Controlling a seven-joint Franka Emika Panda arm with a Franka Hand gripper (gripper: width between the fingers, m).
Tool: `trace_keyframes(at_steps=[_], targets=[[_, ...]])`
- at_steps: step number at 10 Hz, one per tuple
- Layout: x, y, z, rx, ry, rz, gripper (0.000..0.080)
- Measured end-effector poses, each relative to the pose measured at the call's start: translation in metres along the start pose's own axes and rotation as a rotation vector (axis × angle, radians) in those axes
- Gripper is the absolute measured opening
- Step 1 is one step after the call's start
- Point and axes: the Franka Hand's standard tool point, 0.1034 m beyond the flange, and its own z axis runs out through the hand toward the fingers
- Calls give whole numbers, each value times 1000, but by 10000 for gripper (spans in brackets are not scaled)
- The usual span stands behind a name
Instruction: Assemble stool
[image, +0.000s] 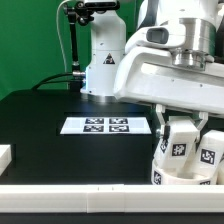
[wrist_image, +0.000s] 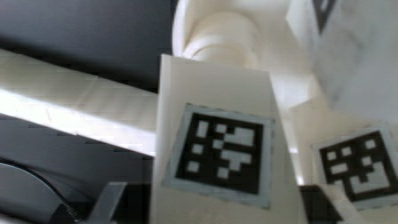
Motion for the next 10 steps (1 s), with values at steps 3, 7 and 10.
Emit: trace_keyframes(at_steps=[3, 7, 10], targets=[[0, 0, 0, 0, -1, 4, 522], [8, 0, -12, 16, -15, 20, 643], [20, 12, -27, 38, -57, 26, 649]])
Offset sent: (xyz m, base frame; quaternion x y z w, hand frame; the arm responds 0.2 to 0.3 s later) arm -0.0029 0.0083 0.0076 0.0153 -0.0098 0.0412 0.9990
